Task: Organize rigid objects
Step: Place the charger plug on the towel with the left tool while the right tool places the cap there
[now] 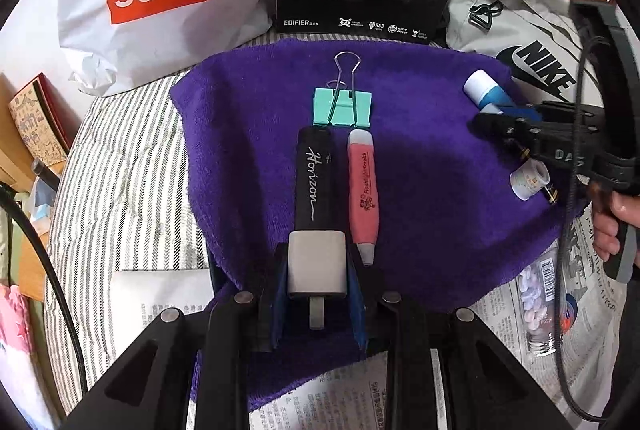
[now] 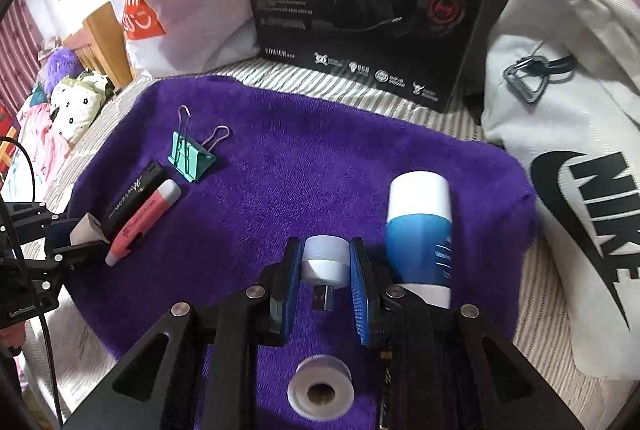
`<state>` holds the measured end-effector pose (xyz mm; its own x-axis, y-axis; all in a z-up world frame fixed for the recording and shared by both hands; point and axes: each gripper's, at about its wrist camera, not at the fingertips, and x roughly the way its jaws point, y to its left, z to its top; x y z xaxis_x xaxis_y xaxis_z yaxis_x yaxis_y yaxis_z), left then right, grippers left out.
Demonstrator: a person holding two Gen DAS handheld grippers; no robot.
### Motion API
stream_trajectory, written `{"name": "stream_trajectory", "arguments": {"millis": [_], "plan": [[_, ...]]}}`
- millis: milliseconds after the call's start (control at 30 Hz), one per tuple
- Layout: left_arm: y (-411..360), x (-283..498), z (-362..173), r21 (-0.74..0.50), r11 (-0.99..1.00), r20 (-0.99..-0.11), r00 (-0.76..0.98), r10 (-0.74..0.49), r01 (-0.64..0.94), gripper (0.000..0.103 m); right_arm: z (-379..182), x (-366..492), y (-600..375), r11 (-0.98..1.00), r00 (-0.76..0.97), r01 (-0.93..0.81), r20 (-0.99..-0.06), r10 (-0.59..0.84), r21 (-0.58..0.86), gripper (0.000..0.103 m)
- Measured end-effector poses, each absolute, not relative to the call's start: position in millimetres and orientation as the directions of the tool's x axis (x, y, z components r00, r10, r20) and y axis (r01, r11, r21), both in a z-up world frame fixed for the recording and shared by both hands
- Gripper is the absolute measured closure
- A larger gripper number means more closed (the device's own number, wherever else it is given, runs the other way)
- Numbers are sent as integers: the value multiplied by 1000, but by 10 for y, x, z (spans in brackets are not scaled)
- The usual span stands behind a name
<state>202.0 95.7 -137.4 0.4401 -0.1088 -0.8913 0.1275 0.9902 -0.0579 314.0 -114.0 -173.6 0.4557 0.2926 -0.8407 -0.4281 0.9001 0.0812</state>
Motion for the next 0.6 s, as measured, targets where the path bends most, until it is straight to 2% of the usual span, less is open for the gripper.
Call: {"name": "stream_trajectory", "arguments": {"millis": [467, 600], "plan": [[905, 2009, -1404, -25, 992, -891, 448, -80, 127, 78, -1839, 3282, -1076, 897, 448, -438, -852, 273, 58, 79], [919, 2006, -1392, -59, 990, -896, 430, -109, 129, 72, -1847, 3299, -1130, 896, 428, -433, -852, 301, 99, 78]]}}
